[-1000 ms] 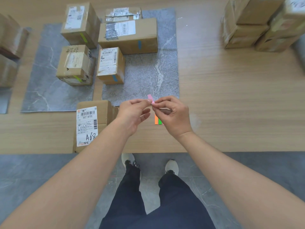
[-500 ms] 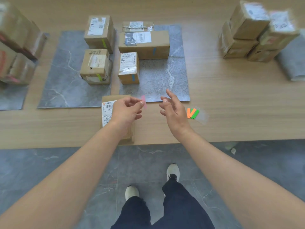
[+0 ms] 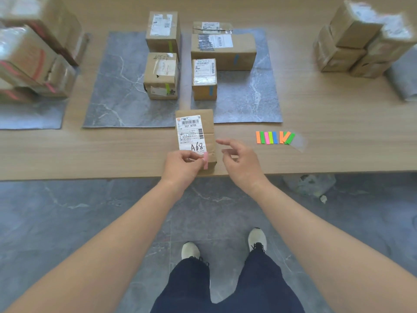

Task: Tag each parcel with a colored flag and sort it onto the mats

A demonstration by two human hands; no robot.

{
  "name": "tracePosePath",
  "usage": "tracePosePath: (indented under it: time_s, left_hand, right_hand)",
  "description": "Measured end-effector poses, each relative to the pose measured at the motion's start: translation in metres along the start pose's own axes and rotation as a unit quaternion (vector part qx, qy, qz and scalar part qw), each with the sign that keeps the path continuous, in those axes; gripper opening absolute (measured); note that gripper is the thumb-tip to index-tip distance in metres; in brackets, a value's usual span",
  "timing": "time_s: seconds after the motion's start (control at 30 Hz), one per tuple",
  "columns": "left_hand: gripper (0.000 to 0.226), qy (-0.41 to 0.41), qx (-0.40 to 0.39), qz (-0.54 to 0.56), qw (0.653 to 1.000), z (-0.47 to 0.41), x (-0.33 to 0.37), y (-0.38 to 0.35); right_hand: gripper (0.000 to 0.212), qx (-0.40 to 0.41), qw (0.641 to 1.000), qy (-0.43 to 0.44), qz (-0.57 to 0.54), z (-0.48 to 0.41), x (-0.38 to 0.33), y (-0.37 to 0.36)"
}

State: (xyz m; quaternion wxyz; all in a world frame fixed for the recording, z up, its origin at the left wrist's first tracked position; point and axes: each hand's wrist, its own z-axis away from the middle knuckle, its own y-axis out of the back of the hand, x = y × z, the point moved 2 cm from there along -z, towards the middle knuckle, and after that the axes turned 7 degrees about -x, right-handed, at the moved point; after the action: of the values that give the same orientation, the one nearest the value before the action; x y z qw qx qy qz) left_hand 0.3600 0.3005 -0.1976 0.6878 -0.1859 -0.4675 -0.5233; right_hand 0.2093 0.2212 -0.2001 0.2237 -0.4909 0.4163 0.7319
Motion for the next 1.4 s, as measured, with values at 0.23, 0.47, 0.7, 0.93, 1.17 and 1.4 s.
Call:
tracePosePath:
  time_s: [0.23, 0.47, 0.7, 0.93, 1.17, 1.4]
  left_hand:
    - [0.026, 0.023, 0.045, -0.073, 0.996, 0.005, -0.022, -0.016]
    - [0.017, 0.040, 0.110, -0.098, 0.988, 0.008, -0.034, -0.032]
    - [0.014, 0.068, 0.138, -0.050, 0.987, 0.005, -0.032, -0.039]
    - [0.023, 0.055, 0.146, -0.039, 0.987, 0.001, -0.034, -0.041]
    - [0.016, 0.097, 0.150, -0.052, 0.983, -0.001, -0.050, -0.029]
    - [0.020, 0.164, 0.223, 0.017, 0.961, -0.012, -0.056, 0.005]
  right_hand:
    - [0.057, -0.130, 0.962, 0.063, 0.232, -0.010, 0.015, -0.013]
    - [0.036, -0.149, 0.956, 0.114, 0.226, -0.019, 0.026, -0.019]
    - [0.021, -0.155, 0.945, 0.104, 0.268, -0.027, 0.016, -0.018]
    - [0.019, -0.139, 0.928, 0.136, 0.318, -0.032, 0.015, -0.019]
    - [0.028, -0.074, 0.918, 0.162, 0.354, -0.033, 0.019, -0.030]
    - [0.051, -0.014, 0.897, 0.137, 0.420, -0.029, 0.020, -0.049]
